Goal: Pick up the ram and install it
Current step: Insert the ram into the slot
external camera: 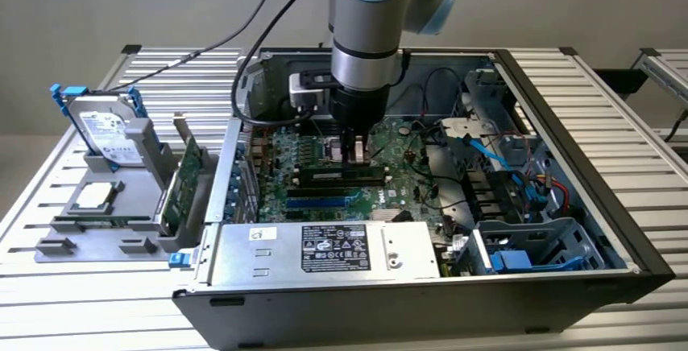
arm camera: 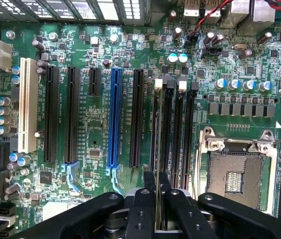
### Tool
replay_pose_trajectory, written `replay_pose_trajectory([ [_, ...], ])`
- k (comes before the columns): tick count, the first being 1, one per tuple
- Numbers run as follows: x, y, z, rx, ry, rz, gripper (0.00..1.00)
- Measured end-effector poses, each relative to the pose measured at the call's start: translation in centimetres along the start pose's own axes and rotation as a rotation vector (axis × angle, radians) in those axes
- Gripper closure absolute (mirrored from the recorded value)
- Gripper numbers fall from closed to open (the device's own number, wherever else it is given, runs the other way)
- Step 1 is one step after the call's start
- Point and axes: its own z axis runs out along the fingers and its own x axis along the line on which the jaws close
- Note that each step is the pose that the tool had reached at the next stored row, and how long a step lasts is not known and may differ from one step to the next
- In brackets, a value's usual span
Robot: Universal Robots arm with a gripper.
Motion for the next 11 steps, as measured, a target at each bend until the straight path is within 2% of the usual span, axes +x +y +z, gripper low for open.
replay_pose_trajectory([
  [11,0.00,0.00,0.00,-0.0006,-0.0008,0.019,0.85],
])
